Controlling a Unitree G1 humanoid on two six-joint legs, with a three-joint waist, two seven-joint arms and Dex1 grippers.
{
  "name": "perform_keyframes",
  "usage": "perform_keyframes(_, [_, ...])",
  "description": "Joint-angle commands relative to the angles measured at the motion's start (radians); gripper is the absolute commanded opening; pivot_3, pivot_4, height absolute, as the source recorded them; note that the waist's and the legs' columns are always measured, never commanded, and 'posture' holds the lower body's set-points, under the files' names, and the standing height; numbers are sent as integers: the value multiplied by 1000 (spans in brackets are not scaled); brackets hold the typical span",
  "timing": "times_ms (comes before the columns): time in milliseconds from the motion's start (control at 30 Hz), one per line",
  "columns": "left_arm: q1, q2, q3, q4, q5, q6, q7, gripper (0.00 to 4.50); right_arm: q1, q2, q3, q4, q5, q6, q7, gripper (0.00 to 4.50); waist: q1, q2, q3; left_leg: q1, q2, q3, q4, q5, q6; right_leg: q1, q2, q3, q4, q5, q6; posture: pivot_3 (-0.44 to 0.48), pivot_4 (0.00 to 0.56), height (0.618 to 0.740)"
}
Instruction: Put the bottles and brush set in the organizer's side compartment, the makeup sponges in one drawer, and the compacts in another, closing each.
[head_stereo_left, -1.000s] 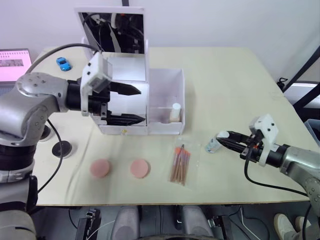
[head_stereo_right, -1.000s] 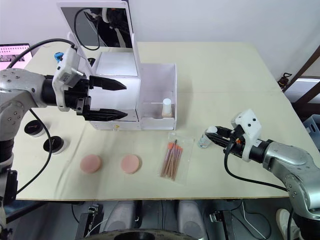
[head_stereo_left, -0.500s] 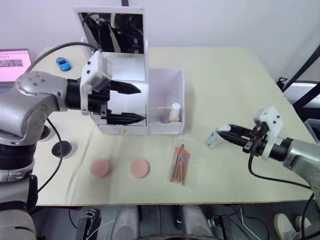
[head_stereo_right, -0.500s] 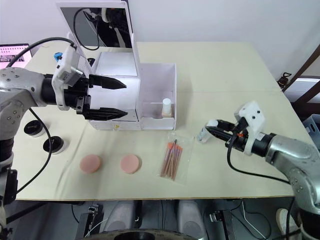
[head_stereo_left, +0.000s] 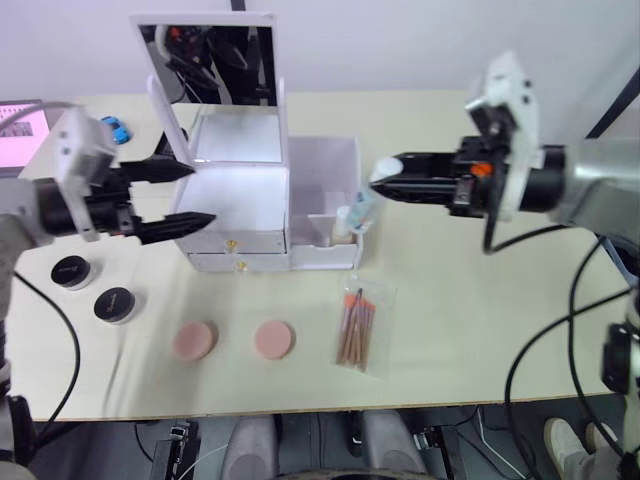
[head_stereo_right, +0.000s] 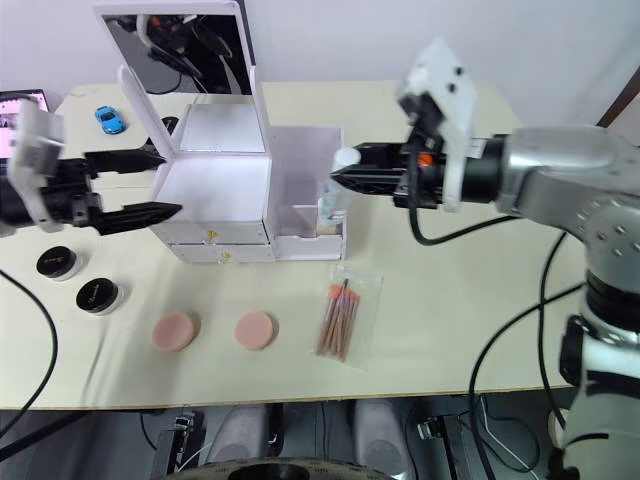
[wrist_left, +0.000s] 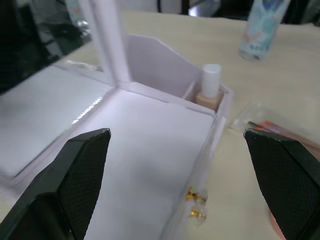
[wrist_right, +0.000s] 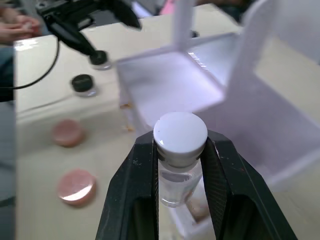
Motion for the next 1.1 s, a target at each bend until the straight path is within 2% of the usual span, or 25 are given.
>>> perform_keyframes(33, [84,7,108,-104,-50,29,31,4500,-77,21,67,62,-81,-35,49,672,4,0,0,-1,0,0,0,0,0,0,0,0,0,0,0,0,150,725])
perform_keyframes(233, [256,-54,256,-296,-182,121,136,4500,-163,82,220,228,-256,-133,162,672,-6,0,0,-1,0,1,1,0,0,-1,-1,0,0,0,0,0,150,725])
perform_keyframes(433, [320,-77,337,-387,-289,162,242,4500,-184,156,323,345,-426,-258,237,672,-6,0,0,0,0,0,1,0,0,-1,1,-1,2,0,0,0,150,725])
perform_keyframes(900, [417,-59,364,-459,-370,154,351,4500,-189,331,390,497,-644,-390,299,672,-7,0,0,1,0,0,0,0,0,-1,1,0,3,0,0,0,150,725])
perform_keyframes(1100, [428,-34,350,-457,-345,143,344,4500,-128,364,409,469,-678,-381,310,672,-6,1,0,1,0,0,0,0,0,-1,1,0,2,0,0,0,150,725])
